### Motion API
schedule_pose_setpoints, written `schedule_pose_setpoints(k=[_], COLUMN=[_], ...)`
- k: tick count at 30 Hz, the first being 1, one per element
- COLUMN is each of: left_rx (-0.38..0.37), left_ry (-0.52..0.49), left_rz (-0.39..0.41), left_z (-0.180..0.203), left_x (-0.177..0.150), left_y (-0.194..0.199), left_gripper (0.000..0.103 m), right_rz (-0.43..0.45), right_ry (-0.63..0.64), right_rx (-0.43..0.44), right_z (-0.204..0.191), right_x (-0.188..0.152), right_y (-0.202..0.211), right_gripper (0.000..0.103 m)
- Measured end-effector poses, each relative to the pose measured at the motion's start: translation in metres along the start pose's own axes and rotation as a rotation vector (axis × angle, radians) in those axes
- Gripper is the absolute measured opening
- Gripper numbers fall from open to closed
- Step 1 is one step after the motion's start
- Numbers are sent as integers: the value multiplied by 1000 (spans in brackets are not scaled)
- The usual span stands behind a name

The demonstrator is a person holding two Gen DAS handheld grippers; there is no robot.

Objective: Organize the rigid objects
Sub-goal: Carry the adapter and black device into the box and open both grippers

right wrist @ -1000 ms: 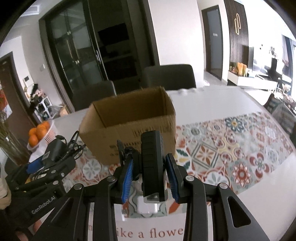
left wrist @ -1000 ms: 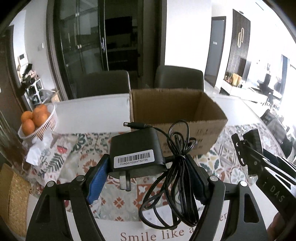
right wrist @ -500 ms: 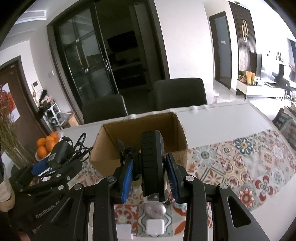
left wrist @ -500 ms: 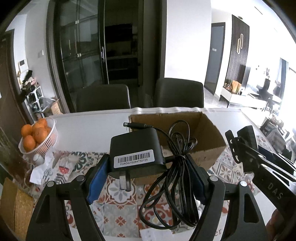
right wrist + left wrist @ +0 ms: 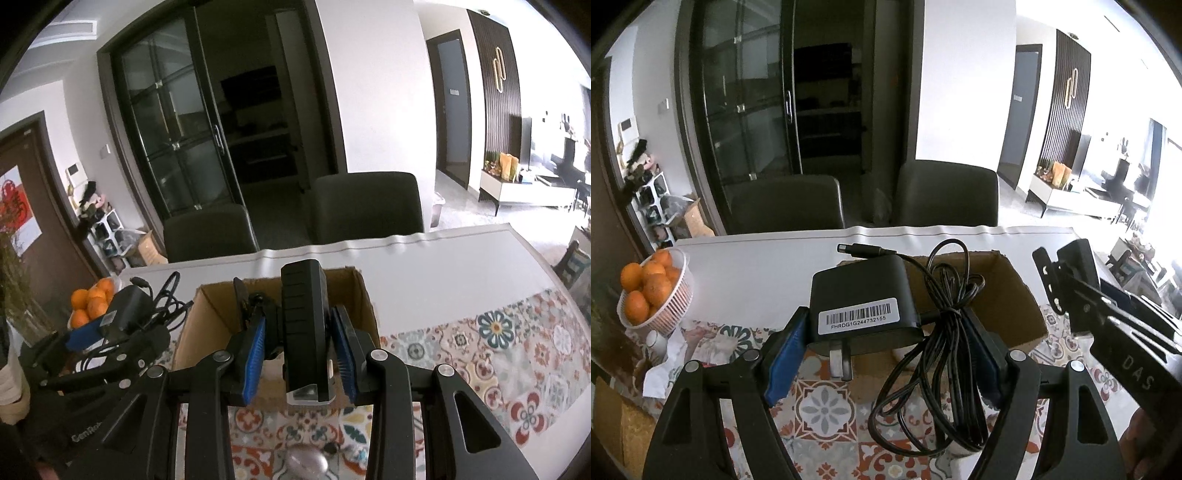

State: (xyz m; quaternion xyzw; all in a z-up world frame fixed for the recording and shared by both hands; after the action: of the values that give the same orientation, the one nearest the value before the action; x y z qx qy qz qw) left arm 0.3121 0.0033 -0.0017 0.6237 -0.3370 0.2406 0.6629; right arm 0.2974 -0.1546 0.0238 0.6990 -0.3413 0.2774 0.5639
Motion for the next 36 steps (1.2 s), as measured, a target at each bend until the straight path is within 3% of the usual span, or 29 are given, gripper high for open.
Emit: schedule_pose_setpoints(k=[13,36], left_rx=[-15,-48], left_ry=[-24,27], left_rz=[-90,-328], left_z=[6,3], left_x=[20,10], left_y=[-42,-123], left_gripper=[78,79], right_rz=[-89,-373], right_ry=[42,20], right_rx=[-6,26], right_z=[4,18], right_x=[24,8], right_y=[-47,-136], right_gripper=[36,36])
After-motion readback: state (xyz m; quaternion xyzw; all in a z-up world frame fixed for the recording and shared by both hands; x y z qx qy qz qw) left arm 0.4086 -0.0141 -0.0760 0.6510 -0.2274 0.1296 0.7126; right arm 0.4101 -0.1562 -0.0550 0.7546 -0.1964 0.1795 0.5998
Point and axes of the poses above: each gripper's, at about its wrist camera, not at the fingertips, and y roughly against the way its jaws point, z to its right, x to its top, the point moved 2 cm from there along -y, roughly the way its jaws point, and after that the axes turned 2 degrees about -y, right-handed, at the moved point
